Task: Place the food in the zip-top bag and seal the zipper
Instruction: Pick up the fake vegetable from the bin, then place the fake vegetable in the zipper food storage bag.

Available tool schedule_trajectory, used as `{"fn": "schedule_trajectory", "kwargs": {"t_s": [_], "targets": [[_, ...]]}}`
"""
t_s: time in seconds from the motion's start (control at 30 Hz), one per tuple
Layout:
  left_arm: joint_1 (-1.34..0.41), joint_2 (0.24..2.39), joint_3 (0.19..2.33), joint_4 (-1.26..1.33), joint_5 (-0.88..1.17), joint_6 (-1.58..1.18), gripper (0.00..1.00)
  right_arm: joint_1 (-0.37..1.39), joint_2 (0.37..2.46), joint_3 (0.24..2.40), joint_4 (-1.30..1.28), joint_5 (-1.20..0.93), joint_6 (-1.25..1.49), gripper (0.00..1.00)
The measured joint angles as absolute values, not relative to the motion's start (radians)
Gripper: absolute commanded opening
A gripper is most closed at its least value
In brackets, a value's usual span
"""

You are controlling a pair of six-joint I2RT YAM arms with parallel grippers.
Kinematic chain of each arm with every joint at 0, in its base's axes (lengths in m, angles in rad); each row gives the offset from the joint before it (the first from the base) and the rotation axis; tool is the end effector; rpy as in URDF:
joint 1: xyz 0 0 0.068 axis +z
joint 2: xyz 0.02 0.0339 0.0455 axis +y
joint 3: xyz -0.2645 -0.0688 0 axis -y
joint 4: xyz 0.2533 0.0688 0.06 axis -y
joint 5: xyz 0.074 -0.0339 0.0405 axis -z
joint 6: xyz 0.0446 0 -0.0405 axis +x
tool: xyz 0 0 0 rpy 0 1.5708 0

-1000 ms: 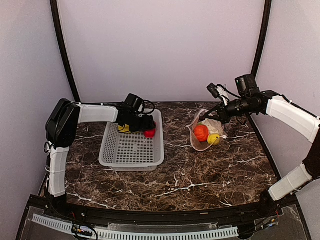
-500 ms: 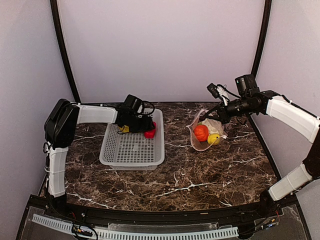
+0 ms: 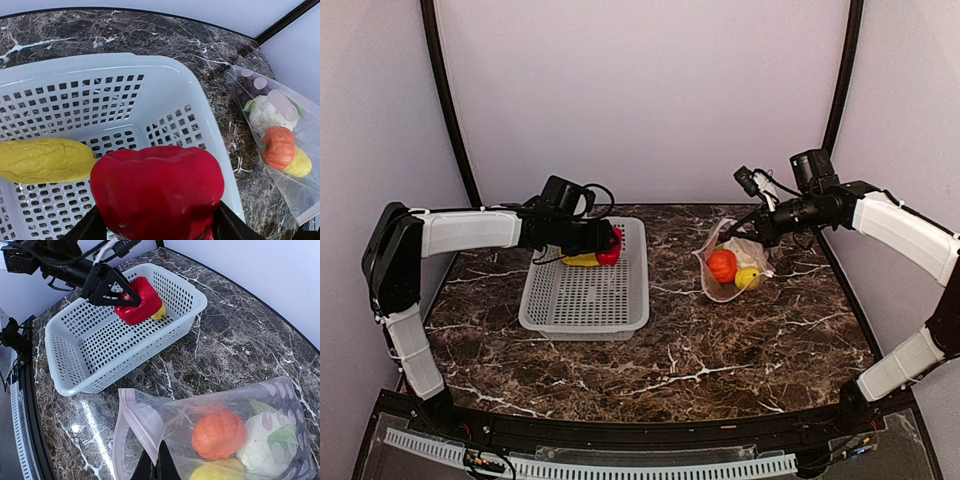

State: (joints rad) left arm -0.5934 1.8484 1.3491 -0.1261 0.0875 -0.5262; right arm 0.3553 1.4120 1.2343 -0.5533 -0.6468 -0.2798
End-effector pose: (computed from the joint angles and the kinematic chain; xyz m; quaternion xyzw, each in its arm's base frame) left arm 0.3623 -0.2491 0.2299 0.0498 0.8883 -0.2745 0.3647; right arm 0.2904 0.1364 0.3158 -0.3934 0.7821 0.3046 0.3753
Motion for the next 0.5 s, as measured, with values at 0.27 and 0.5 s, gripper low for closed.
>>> {"fn": "schedule_trajectory", "kwargs": {"t_s": [0.27,0.5], "targets": [[-0.667,1.678,1.291,-0.092,0.133,-0.421,0.36,0.355,1.414,1.232,-0.553,-0.652,-0.279,0.00],[-0.896,1.623,1.322,0.018,0.254,-0.315,0.36,0.355,1.414,1.232,-0.553,-0.651,-0.279,0.00]]}}
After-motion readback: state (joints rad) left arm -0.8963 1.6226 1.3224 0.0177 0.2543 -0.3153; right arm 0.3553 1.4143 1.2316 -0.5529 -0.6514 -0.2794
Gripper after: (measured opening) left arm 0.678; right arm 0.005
